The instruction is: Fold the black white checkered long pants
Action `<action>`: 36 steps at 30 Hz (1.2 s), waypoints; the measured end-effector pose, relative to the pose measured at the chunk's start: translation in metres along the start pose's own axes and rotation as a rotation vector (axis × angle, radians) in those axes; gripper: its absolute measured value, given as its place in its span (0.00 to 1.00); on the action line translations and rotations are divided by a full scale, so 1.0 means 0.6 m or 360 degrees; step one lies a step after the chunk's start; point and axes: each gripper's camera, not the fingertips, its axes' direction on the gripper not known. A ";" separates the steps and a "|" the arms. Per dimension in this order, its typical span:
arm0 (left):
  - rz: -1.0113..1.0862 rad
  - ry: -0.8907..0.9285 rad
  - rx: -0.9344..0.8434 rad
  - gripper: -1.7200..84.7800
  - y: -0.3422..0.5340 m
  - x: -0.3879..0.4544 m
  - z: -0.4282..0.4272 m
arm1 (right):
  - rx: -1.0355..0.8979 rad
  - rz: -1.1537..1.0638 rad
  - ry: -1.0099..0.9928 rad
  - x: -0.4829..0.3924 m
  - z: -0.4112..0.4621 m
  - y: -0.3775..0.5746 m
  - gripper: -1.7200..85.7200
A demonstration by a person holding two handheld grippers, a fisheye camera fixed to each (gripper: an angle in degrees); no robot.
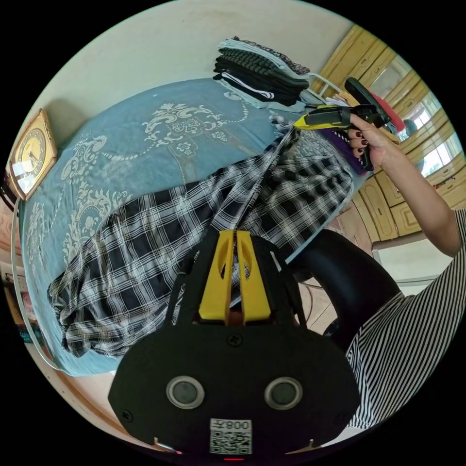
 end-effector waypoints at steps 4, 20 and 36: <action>0.0081 0.0005 -0.0040 0.03 -0.025 0.065 -0.013 | 0.0041 -0.0004 -0.0010 0.036 -0.013 0.087 0.02; 0.0188 -0.0175 -0.0456 0.03 -0.119 0.217 0.036 | -0.0109 0.0127 0.0117 0.164 0.126 0.301 0.02; 0.0051 -0.0142 -0.0271 0.04 -0.213 0.223 -0.075 | 0.0113 -0.0079 0.0403 0.159 0.199 0.276 0.05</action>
